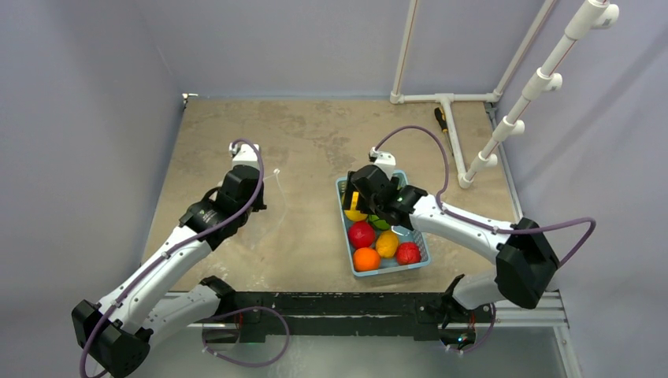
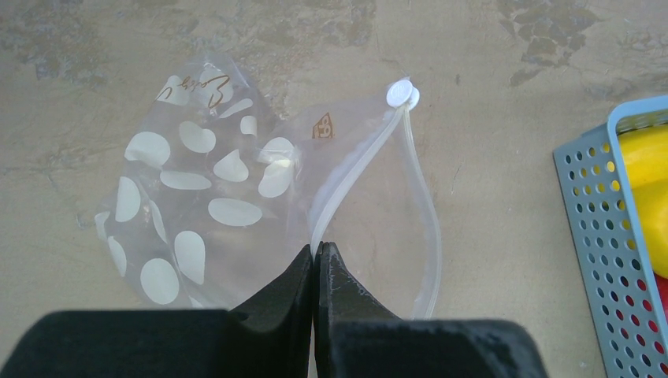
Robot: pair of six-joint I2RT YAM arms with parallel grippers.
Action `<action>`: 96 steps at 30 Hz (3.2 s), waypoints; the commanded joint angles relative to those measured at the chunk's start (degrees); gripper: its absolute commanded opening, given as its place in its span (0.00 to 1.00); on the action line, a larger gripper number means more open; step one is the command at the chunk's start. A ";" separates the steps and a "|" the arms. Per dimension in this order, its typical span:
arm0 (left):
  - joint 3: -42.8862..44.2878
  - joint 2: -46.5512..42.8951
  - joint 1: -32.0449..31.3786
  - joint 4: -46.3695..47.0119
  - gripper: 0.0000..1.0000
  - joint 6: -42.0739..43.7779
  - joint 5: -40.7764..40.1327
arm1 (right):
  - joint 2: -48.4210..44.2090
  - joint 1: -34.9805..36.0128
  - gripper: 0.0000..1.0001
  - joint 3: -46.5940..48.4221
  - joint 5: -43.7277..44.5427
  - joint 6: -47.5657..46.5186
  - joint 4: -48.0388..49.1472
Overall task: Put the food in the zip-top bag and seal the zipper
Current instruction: Pick up the fake fruit from the bin, then place the fake fruit in the zipper food storage bag.
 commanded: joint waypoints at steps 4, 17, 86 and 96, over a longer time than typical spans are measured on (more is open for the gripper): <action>-0.11 -1.08 -0.16 2.35 0.00 0.63 0.50 | 2.60 -1.18 0.90 -0.30 0.76 -1.38 4.39; -0.17 -1.07 -0.19 2.38 0.00 0.86 0.16 | 5.60 -1.75 0.87 -2.56 -0.87 -2.60 7.84; -1.11 -4.49 -0.20 5.69 0.00 2.04 5.43 | 11.10 6.33 0.17 15.92 -39.40 -12.03 33.74; -0.98 -4.37 -0.20 5.73 0.00 2.21 5.25 | 18.29 6.61 0.21 18.69 -37.64 -11.92 35.78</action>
